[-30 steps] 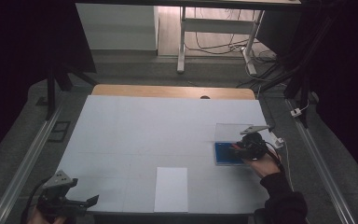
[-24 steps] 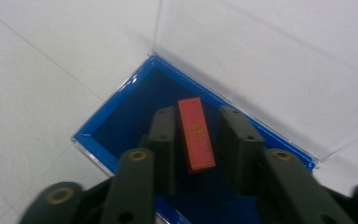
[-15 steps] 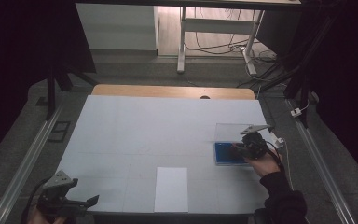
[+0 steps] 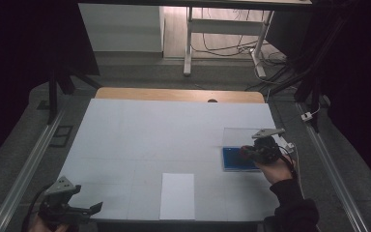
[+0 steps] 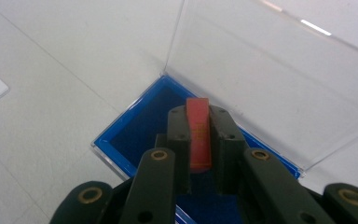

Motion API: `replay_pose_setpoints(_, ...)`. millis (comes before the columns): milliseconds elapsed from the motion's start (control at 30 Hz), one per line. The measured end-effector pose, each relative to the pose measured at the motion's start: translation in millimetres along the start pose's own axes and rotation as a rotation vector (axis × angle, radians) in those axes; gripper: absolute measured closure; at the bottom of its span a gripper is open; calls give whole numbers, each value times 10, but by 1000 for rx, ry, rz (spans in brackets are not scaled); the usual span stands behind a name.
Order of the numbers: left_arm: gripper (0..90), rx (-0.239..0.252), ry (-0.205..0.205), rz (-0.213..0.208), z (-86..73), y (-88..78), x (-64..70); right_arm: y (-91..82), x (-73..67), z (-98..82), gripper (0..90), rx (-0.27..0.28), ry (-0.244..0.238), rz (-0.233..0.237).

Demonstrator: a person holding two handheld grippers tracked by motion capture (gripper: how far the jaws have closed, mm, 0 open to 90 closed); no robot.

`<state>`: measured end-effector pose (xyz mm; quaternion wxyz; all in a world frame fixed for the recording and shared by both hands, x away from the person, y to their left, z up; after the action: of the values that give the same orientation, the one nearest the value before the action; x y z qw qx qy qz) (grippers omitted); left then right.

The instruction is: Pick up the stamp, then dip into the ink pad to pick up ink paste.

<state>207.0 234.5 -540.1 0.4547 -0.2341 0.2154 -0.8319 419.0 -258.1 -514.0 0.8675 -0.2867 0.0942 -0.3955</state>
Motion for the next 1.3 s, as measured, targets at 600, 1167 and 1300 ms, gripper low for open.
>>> replay_pose_setpoints(600,13,-3,1,-1,-2,7,-3,-60,18,-14,802,-12,4,-36)
replay_pose_setpoints(1167,18,-5,4,2,-10,-1,-1,110,75,-196,803,-78,9,-57)
replay_pose_setpoints(1300,19,-7,4,2,-11,1,2,117,80,-215,806,-74,27,-62)
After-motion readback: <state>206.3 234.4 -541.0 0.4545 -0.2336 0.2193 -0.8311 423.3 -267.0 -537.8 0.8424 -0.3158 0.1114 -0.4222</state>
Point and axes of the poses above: each handheld gripper's, and its own axes: y roughly forward along the jaws, z roughly out of its top, x roughly to its right, the point moved 8 cm from there along y, roughly forward along the jaws, and after that the axes turned 13 degrees about x, right-handed, at the moved point
